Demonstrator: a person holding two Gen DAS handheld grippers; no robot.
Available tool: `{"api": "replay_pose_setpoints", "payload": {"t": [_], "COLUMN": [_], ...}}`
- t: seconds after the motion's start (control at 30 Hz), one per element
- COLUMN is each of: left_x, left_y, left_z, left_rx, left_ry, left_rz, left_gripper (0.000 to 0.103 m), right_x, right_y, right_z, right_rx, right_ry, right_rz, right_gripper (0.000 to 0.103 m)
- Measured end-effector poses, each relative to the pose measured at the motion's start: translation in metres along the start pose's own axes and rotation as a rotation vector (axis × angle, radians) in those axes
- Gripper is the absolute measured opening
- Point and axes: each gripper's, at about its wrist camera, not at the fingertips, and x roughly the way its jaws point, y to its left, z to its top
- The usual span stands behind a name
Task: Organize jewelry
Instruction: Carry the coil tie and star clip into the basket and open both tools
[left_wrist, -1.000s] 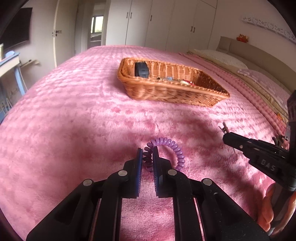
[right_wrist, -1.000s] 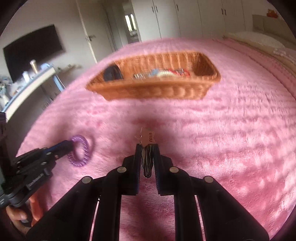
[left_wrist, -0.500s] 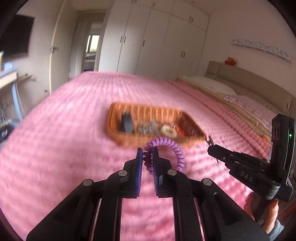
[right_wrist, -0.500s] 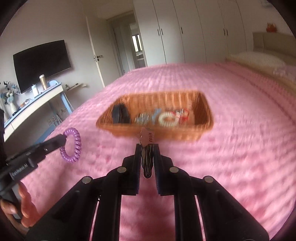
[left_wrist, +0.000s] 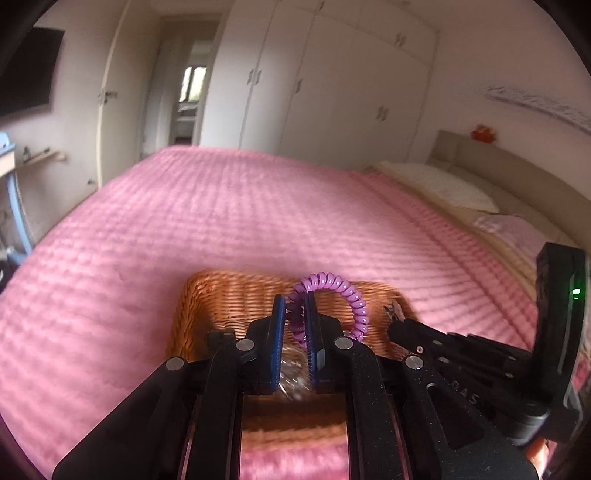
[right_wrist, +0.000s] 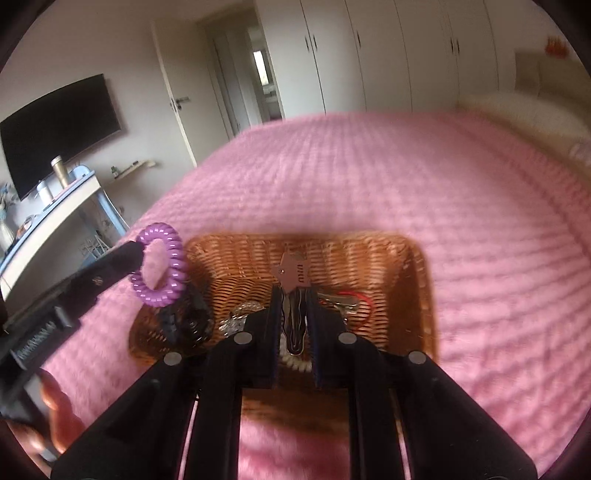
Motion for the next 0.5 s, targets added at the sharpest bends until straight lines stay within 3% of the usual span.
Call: {"api": "replay_pose_setpoints", "payload": {"t": [0.07, 0.17, 0.37, 0.4, 0.43, 0.5], "left_x": [0.019, 0.040, 0.057, 0.056, 0.053, 0.046], "left_y": [0.003, 0.009, 0.015, 0.015, 0.015, 0.013], "left_z": [-0.003, -0.015, -0.027, -0.027, -0.027, -0.025], "left_rx": [0.004, 0.007, 0.016, 0.015, 0.015, 0.021], "left_ry": [0.025, 0.056, 0.122, 0.115, 0.107, 0.084], "left_rz": [0.001, 0.006, 0.011, 0.009, 0.009, 0.002], "left_gripper": [0.009, 0.009, 0.009, 0.014, 0.027, 0.033], "right_x": [0.025, 0.047, 0.059, 0.059, 0.058, 0.053], "right_y": [-0.007, -0.006, -0.008, -0.009, -0.010, -0.012], "right_z": [0.000, -0.003, -0.006, -0.006, -0.007, -0.007], "right_rx": [0.038, 0.027, 0.033, 0.040, 0.049, 0.063], "right_ry": [0.056, 0.098, 0.119, 0.121, 0.122, 0.120], "right_rz": [0.018, -0.024, -0.044, -0.035, -0.022, -0.001], "right_gripper": [0.011, 0.011, 0.012, 0.012, 0.014, 0.020]}}
